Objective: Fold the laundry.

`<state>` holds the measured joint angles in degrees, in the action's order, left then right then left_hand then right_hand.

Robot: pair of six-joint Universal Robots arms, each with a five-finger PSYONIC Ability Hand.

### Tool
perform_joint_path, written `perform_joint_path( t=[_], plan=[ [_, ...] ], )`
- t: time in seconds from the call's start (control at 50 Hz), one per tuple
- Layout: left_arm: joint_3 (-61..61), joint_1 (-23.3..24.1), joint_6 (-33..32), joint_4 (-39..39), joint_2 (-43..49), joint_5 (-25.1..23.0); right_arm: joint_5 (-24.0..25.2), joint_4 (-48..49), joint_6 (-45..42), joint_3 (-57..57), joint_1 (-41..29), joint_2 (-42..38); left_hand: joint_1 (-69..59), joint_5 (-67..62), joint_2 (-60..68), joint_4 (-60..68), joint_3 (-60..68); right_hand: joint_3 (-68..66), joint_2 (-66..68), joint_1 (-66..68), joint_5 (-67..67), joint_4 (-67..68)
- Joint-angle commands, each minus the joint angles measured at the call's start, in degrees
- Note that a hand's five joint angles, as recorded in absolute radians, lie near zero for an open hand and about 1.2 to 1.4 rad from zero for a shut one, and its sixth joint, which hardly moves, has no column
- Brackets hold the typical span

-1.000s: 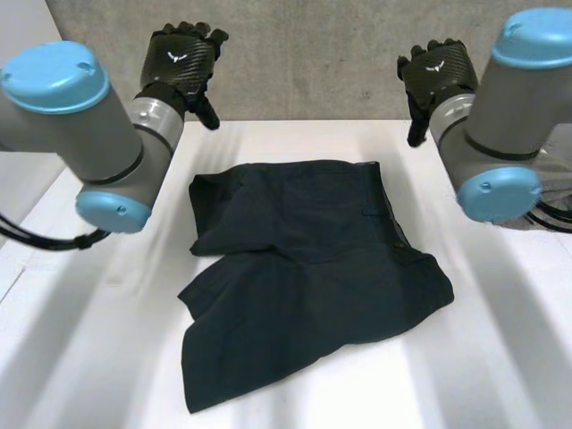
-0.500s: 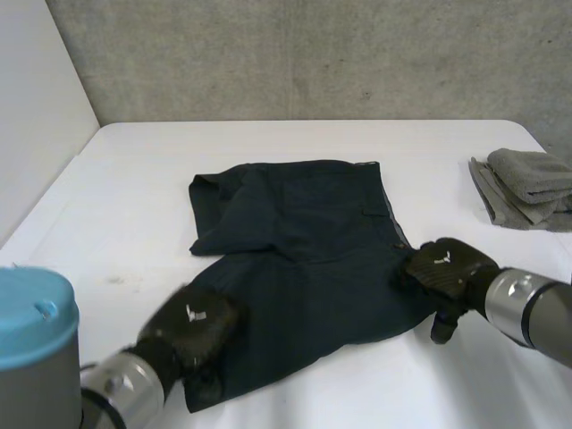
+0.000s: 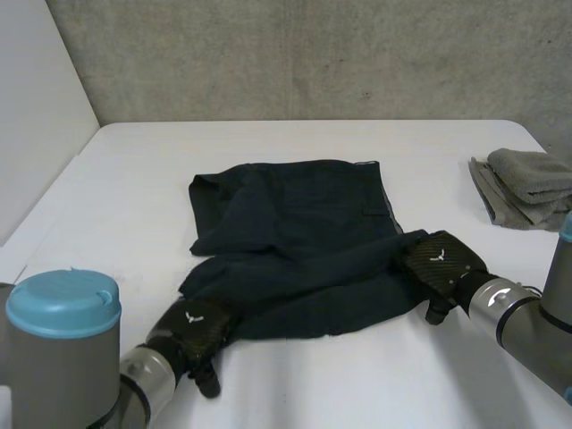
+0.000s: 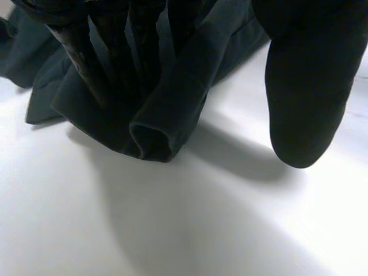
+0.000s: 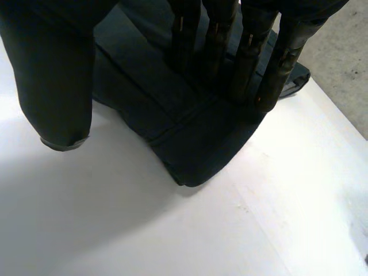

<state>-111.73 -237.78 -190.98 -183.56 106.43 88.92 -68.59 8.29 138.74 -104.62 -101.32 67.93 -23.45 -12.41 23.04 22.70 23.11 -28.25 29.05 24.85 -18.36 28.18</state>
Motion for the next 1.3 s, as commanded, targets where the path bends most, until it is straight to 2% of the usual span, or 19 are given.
perform_joint_path(
  t=[0.02, 0.14, 0.22, 0.24, 0.46, 0.54, 0.7, 0.72, 0.8, 0.88, 0.92, 1.0, 1.02, 1.04, 1.1, 1.12, 1.16, 1.22, 1.3],
  plan=[
    [2.5, -0.1, -0.6, -3.4, 1.7, 2.7, -0.2, 1.1, 0.1, 1.2, 0.0, -2.3, -5.6, -6.6, 6.0, 6.3, 5.9, -8.6, 7.8, 12.0, -8.5, 8.6],
    [4.2, 0.3, -0.7, -5.2, 4.0, 2.8, -0.4, 3.2, 0.5, 2.2, -0.2, -4.0, -15.0, -16.0, 15.4, 15.8, 15.4, -21.7, 20.9, 25.1, -21.6, 21.7],
    [5.1, 0.3, -1.8, -7.0, 5.5, 2.8, -0.4, 3.5, 0.7, 3.0, -0.5, -4.4, -22.4, -23.4, 22.8, 23.2, 22.8, -42.0, 41.2, 45.4, -41.9, 42.1],
    [5.2, 0.3, -2.2, -7.4, 5.6, 2.8, -0.5, 3.4, 0.9, 3.5, -1.0, -4.3, -23.9, -25.0, 24.3, 24.7, 24.3, -51.7, 50.9, 55.0, -51.5, 51.7],
    [4.7, 0.7, -7.7, -12.5, 5.4, 5.9, -1.5, 2.8, 1.0, 3.5, -2.3, -3.3, -29.3, -30.4, 29.7, 30.1, 29.7, -51.8, 51.0, 55.1, -51.6, 51.8],
    [4.8, 0.4, -8.0, -14.2, 4.5, 5.9, -1.5, 2.7, 1.1, 3.1, -3.0, -3.2, -21.3, -22.3, 21.7, 22.0, 21.6, -51.8, 51.0, 55.1, -51.6, 51.8],
    [6.2, 0.3, -9.8, -14.6, 6.9, 5.8, -1.5, 1.8, 1.4, 3.1, -3.4, -3.2, -19.4, -20.4, 19.8, 20.1, 19.7, -51.8, 51.0, 55.1, -51.6, 51.8],
    [6.4, 0.3, -10.3, -14.7, 7.2, 5.9, -1.5, 1.7, 1.4, 3.2, -3.4, -3.2, -22.1, -23.1, 22.5, 22.8, 22.4, -51.8, 51.0, 55.1, -51.6, 51.8],
    [7.4, 0.2, -11.6, -14.6, 8.4, 5.9, -1.6, 1.0, 1.2, 3.5, -3.3, -2.8, -53.1, -54.2, 53.5, 53.9, 53.5, -51.8, 51.0, 55.1, -51.6, 51.8],
    [7.2, 0.6, -13.3, -13.7, 7.0, 6.1, -1.7, -2.4, 0.7, 4.1, -3.1, -1.0, -56.6, -57.6, 57.0, 57.3, 56.9, -51.8, 51.0, 55.1, -51.6, 51.8],
    [6.3, 0.6, -15.3, -11.3, 2.7, 6.0, -1.7, -5.3, 0.5, 4.5, -3.1, 1.0, -56.6, -57.6, 57.0, 57.3, 56.9, -51.8, 51.0, 55.1, -51.6, 51.8],
    [4.7, 0.8, -18.6, -1.9, -5.8, 5.8, -2.5, -17.5, -1.5, 6.7, -3.1, 8.1, -56.6, -57.6, 57.0, 57.3, 56.9, -51.8, 51.0, 55.1, -51.6, 51.8],
    [4.4, 0.9, -19.0, 0.6, -7.4, 5.7, -2.9, -23.3, -2.9, 7.5, -3.0, 10.9, -56.6, -57.6, 57.0, 57.3, 56.9, -51.8, 51.0, 55.1, -51.6, 51.8],
    [4.1, 1.1, -19.8, 6.1, -10.4, 5.4, -3.1, -26.2, -3.8, 7.8, -3.0, 12.1, -56.6, -57.6, 57.0, 57.3, 56.9, -51.8, 51.0, 55.1, -51.6, 51.8],
    [3.6, 1.9, -20.3, 14.6, -14.3, 4.3, -3.7, -36.7, -8.1, 7.9, -2.8, 16.2, -56.6, -57.6, 57.0, 57.3, 56.9, -51.8, 51.0, 55.1, -51.6, 51.8],
    [3.3, 2.5, -20.2, 19.6, -16.1, 2.9, -3.8, -38.9, -9.4, 7.8, -2.8, 17.0, -56.6, -57.6, 57.0, 57.3, 56.9, -51.8, 51.0, 55.1, -51.6, 51.8],
    [3.0, 3.0, -20.1, 23.8, -17.2, 1.1, -4.1, -42.7, -12.3, 7.3, -2.8, 18.5, -56.6, -57.6, 57.0, 57.3, 56.9, -51.8, 51.0, 55.1, -51.6, 51.8],
    [2.5, 3.1, -19.7, 24.8, -17.3, -2.4, -4.3, -44.7, -14.8, 7.0, -3.1, 19.5, -56.6, -57.6, 57.0, 57.3, 56.9, -51.8, 51.0, 55.1, -51.6, 51.8],
    [2.9, 2.2, -19.6, 20.2, -15.1, -3.2, -4.3, -39.6, -10.5, 6.5, -3.5, 18.1, -56.6, -57.6, 57.0, 57.3, 56.9, -51.8, 51.0, 55.1, -51.6, 51.8]
  ],
)
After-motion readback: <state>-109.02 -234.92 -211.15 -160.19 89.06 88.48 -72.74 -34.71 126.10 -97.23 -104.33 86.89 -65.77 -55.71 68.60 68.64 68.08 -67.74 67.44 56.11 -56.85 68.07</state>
